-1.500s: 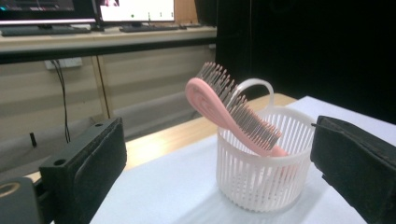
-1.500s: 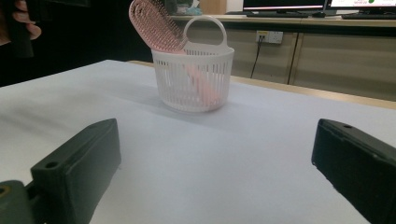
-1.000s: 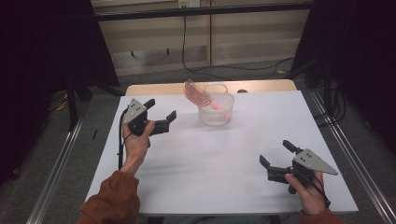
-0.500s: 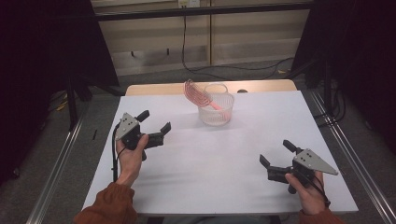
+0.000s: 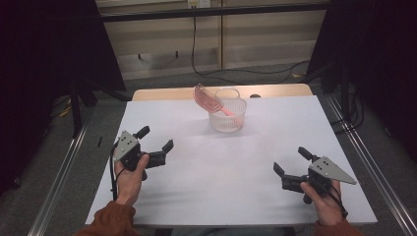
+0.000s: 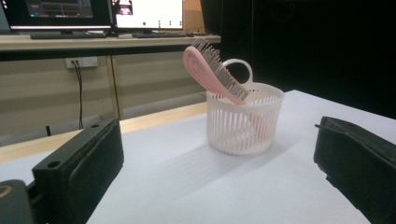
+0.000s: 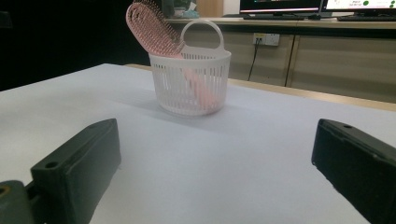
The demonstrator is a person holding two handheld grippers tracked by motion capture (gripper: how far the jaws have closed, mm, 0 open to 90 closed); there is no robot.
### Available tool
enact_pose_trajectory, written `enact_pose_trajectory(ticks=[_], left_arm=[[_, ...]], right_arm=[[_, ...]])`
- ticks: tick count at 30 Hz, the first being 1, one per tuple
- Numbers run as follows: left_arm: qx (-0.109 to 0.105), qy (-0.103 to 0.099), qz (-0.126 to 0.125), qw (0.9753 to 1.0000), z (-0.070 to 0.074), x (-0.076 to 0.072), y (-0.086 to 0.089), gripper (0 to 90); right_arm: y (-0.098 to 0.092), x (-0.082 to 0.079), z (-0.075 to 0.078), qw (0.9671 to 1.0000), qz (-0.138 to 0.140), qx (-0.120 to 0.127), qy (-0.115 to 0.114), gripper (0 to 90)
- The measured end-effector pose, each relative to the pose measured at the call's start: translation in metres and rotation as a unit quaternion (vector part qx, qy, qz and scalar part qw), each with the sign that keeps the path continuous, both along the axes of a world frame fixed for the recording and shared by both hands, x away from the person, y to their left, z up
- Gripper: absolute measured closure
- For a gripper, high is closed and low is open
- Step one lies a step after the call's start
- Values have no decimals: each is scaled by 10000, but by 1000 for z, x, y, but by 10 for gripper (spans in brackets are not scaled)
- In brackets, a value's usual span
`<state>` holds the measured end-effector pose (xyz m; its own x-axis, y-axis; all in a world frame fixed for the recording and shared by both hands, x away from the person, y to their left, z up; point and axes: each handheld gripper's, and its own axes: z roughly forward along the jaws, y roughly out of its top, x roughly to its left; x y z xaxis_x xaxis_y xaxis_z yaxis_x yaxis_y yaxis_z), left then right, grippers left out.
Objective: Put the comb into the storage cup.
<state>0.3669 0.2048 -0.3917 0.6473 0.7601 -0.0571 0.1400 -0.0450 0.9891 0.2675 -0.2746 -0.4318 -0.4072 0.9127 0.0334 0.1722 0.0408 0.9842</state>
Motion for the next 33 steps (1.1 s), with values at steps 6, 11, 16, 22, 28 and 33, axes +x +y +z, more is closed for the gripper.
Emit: enact_pose_trajectory(ticks=[6, 11, 16, 22, 28, 33], left_arm=[[-34, 8, 74, 10000, -4, -9, 8, 16], [-115, -13, 174, 9998, -2, -16, 18, 13], [27, -132, 289, 9995, -4, -27, 25, 21], [-7, -39, 468, 9989, -8, -36, 35, 20], [11, -64, 458, 9989, -11, -44, 36, 21], [107, 177, 479, 9986, -17, -47, 38, 21]], right_arm=[[0, 0, 1, 10000, -25, -2, -24, 5], [-1, 0, 1, 10000, -46, 18, -34, 5], [-1, 0, 1, 10000, -70, 8, -39, 5], [-2, 0, 2, 9999, -115, 13, -40, 5], [-3, 0, 2, 9999, -152, 18, -59, 5], [-4, -4, 3, 9998, -168, -4, -78, 5]])
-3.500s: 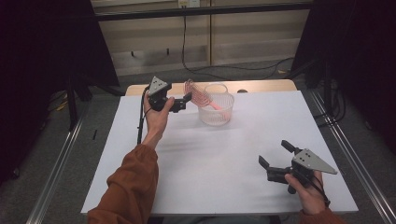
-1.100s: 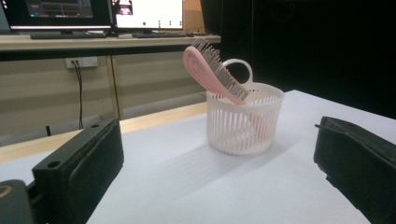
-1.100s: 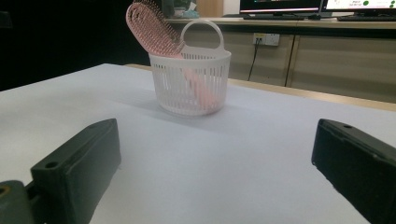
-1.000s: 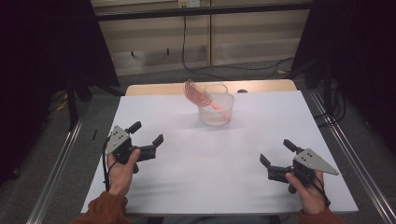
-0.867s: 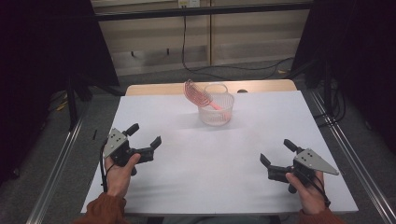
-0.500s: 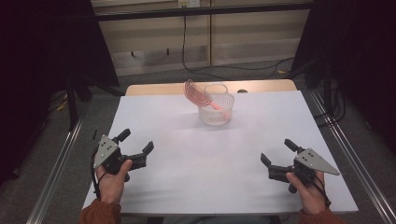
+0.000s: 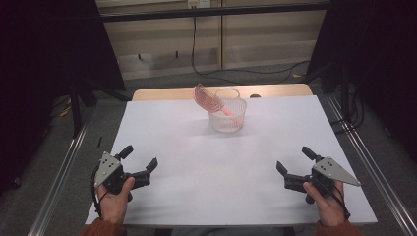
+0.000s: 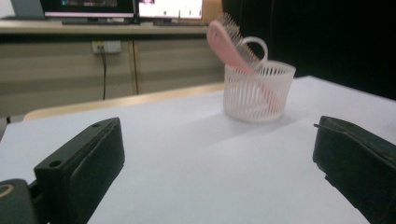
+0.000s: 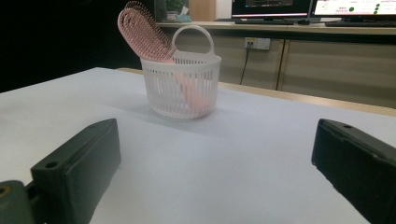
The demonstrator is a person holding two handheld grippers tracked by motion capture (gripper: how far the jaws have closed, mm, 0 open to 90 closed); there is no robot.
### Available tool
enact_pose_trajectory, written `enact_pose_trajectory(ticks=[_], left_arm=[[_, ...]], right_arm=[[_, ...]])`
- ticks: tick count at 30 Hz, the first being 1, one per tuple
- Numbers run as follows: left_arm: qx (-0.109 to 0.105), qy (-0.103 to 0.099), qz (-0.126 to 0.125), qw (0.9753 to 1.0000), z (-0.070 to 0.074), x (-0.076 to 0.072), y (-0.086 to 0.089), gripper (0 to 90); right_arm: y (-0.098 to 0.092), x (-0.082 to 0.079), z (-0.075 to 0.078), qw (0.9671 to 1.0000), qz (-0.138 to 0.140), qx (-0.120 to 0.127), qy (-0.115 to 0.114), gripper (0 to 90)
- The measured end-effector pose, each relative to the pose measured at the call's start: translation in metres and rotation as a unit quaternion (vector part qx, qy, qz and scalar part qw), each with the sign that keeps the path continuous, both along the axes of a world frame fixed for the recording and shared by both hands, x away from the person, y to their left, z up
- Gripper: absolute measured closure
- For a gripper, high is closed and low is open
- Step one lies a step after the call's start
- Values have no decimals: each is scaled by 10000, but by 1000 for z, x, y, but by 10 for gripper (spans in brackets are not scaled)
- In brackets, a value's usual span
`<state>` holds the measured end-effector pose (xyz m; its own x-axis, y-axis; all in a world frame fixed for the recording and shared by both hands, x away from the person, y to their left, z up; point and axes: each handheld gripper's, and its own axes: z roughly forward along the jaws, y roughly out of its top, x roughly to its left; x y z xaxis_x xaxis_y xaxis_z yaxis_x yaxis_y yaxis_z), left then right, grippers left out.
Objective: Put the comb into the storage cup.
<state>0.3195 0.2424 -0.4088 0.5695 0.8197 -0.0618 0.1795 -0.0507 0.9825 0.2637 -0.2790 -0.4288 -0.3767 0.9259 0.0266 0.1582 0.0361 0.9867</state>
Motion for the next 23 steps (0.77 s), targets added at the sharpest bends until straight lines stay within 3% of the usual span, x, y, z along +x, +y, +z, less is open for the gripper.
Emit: enact_pose_trajectory(ticks=[4, 7, 11, 18, 23], left_arm=[[90, -55, -41, 9999, -2, 0, 1, 21], [31, -61, -68, 10000, -3, -2, 0, 21], [182, -1, -128, 9998, -8, -3, -4, 21], [-43, -4, 148, 9999, -13, -2, 4, 21], [-109, -46, 148, 9998, -13, -3, 6, 22]], right_arm=[[0, -2, 0, 10000, -25, 27, 25, 5], [-1, -5, 0, 10000, -51, 9, 13, 5], [-3, -6, -1, 9999, -91, 37, 42, 5], [-3, -3, -3, 10000, -83, 15, 11, 5], [-2, -1, -3, 10000, -53, 12, 21, 5]])
